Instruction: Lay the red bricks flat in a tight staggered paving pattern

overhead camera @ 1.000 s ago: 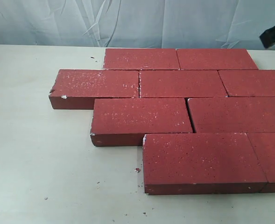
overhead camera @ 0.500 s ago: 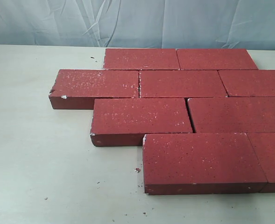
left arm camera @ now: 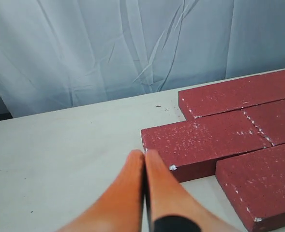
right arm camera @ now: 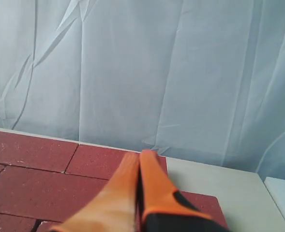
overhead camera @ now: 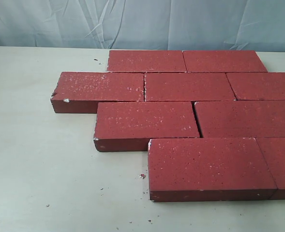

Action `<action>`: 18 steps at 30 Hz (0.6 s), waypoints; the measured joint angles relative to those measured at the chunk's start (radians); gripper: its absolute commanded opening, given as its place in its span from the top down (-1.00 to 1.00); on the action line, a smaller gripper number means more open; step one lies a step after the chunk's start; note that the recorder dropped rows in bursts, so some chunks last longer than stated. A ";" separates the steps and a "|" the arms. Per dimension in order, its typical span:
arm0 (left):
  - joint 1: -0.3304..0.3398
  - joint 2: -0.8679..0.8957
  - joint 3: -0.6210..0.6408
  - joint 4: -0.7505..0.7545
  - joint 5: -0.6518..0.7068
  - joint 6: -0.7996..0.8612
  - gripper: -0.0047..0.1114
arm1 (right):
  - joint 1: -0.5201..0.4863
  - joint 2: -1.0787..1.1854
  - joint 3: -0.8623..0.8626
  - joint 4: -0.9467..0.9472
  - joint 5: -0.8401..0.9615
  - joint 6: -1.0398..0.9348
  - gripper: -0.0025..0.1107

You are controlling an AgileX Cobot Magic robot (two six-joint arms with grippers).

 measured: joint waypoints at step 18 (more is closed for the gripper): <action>0.000 -0.098 0.009 -0.006 0.007 -0.003 0.92 | 0.000 -0.034 0.006 0.130 -0.002 0.000 0.97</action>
